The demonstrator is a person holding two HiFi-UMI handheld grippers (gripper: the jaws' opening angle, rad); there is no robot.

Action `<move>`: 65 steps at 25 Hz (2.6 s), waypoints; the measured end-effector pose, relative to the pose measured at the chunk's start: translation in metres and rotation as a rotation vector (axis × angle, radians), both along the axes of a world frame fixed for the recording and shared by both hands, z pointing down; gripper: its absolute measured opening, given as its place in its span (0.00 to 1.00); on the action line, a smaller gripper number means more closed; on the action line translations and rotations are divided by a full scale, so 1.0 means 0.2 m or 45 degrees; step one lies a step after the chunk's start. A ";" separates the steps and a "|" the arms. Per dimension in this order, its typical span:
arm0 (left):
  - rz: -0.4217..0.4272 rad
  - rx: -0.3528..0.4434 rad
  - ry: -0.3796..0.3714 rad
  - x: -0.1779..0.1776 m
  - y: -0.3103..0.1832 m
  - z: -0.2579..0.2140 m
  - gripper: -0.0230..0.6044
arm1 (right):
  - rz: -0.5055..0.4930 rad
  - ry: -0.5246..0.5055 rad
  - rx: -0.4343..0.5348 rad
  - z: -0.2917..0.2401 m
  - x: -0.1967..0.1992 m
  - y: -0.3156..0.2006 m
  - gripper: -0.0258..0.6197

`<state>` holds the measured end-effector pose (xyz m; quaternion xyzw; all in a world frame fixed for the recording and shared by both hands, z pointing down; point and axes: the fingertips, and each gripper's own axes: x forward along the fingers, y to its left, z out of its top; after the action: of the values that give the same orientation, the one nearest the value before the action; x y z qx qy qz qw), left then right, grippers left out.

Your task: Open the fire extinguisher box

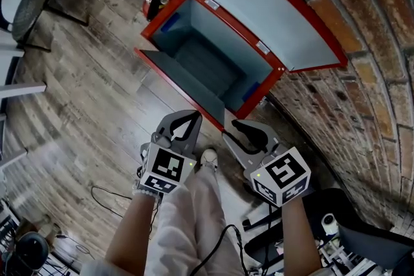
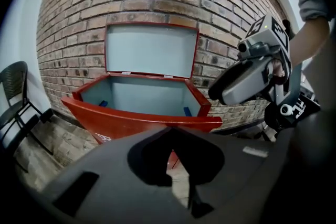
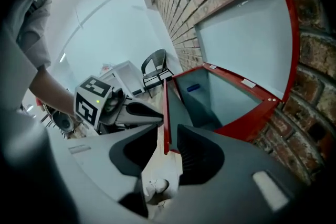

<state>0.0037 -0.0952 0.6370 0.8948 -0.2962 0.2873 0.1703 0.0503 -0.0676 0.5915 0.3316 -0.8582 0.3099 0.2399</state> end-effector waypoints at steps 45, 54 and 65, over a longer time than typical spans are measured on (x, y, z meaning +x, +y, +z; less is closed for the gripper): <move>-0.182 -0.067 -0.047 -0.59 0.27 0.14 0.04 | -0.292 0.106 -0.383 0.66 -0.58 0.48 0.11; -0.194 -0.065 -0.044 -0.64 0.28 0.21 0.04 | -0.338 0.174 -0.484 0.95 -0.69 0.59 0.10; -0.196 -0.080 -0.065 -0.73 0.25 0.40 0.04 | -0.343 0.313 -0.560 1.35 -0.72 0.62 0.09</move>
<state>-0.1415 -0.0448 0.7165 0.8560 -0.3592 0.3053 0.2123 -0.0929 0.0562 0.8613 0.1897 -0.7712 0.4113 0.4473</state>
